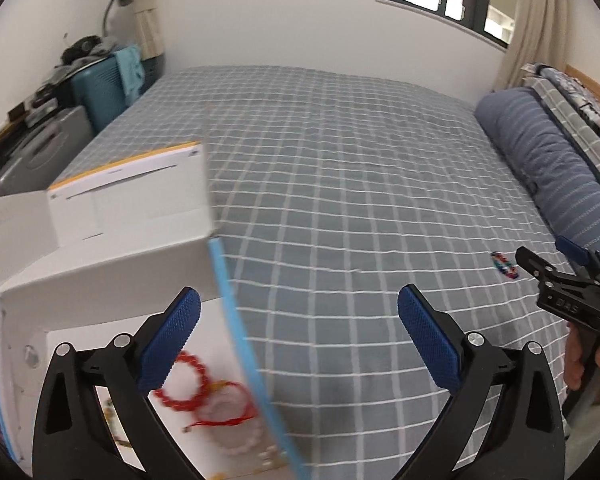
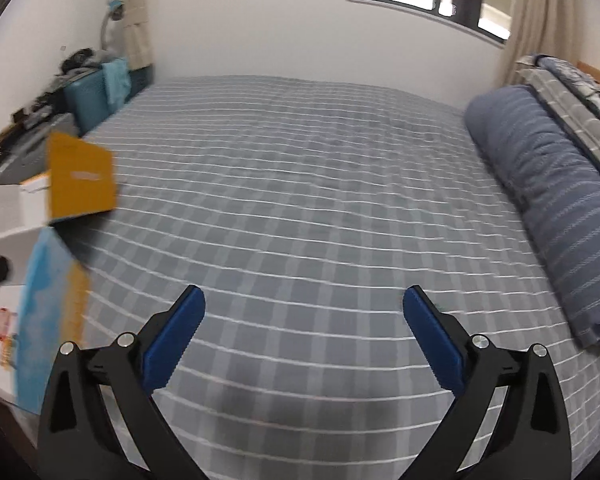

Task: Organize jewelry
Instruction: 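Move the right tool over the multicolour bead bracelet on the bed, then grasp the multicolour bead bracelet with the right tool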

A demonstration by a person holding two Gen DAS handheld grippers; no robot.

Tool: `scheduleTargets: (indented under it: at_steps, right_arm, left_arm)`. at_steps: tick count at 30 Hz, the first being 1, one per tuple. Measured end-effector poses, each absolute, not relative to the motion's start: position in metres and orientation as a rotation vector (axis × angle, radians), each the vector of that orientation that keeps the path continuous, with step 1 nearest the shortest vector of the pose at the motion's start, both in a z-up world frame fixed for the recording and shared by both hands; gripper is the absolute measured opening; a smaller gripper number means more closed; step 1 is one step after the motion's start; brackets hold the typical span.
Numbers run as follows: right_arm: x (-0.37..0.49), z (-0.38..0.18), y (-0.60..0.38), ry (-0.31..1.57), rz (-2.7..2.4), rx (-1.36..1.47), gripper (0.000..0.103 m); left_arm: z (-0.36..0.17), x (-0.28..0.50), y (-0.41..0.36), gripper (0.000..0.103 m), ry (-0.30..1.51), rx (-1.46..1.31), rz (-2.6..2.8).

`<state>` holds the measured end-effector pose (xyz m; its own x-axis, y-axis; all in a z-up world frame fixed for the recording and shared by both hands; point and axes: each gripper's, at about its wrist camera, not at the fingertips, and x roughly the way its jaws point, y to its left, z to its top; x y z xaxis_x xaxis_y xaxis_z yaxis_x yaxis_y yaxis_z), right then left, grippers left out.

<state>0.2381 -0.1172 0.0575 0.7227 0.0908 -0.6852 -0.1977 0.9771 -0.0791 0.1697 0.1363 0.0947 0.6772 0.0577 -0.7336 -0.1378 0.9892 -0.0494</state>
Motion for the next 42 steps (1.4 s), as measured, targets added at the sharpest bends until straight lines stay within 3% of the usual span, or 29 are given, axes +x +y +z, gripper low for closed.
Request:
scheduleTargets:
  at_steps: [13,18,29,35,38,39,42]
  right_arm:
    - [0.309,-0.031,-0.218,0.906,0.130,-0.166,0.094]
    - [0.331,-0.056,-0.226,1.000,0.112,-0.152,0.087]
    - [0.360,-0.080,-0.236,1.111,0.084,-0.082,0.082]
    - [0.362,-0.086,-0.244,1.157,0.068,-0.012,0.057]
    - [0.362,-0.086,-0.243,1.164,0.075,0.003,0.036]
    - [0.362,-0.086,-0.244,1.167,0.076,0.014,0.023]
    - [0.360,-0.083,-0.247,1.169,0.077,0.036,0.018]
  left_arm:
    - [0.040,0.209,0.064,0.097,0.895,-0.088,0.020]
    - [0.023,0.218,0.055,0.097,0.906,-0.089,0.003]
    - [0.018,0.222,0.052,0.097,0.929,-0.078,-0.020]
    - [0.018,0.220,0.054,0.097,0.932,-0.078,-0.024]
    - [0.017,0.220,0.053,0.097,0.938,-0.085,-0.030]
    - [0.017,0.219,0.052,0.097,0.939,-0.082,-0.034]
    - [0.017,0.218,0.048,0.097,0.940,-0.074,-0.044]
